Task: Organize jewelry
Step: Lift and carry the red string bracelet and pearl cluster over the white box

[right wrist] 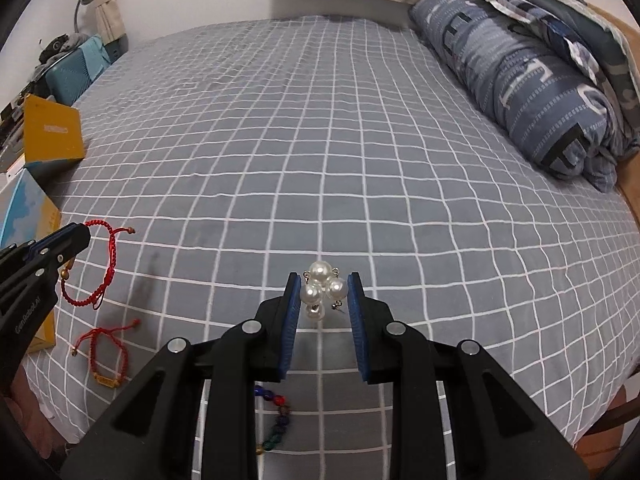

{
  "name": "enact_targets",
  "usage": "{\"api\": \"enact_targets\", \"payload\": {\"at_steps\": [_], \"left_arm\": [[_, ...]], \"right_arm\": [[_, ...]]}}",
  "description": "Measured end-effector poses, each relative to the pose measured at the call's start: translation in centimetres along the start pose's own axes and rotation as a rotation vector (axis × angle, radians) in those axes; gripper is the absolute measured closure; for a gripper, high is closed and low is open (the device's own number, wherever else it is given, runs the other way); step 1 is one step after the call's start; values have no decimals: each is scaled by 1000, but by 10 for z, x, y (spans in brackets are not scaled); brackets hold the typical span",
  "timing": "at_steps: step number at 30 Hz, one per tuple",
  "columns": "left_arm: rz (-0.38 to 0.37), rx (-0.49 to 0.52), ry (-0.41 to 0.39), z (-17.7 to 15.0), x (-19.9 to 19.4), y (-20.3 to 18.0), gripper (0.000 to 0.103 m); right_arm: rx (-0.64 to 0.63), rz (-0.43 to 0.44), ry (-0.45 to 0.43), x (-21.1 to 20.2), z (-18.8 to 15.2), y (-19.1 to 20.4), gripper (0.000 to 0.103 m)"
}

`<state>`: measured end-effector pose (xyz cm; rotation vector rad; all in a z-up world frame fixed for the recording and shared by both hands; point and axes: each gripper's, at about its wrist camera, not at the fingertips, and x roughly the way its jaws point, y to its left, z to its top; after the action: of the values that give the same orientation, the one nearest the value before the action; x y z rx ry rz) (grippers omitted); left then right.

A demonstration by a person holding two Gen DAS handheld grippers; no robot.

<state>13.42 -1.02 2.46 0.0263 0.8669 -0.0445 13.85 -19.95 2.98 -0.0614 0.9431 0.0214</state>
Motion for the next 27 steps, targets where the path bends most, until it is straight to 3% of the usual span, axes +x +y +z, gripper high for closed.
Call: {"api": "enact_targets", "payload": {"at_steps": [27], "left_arm": [[97,-126,-79,-10,-70,100,95]], "right_arm": [[-91,95,-105,-38,27,104,80]]}}
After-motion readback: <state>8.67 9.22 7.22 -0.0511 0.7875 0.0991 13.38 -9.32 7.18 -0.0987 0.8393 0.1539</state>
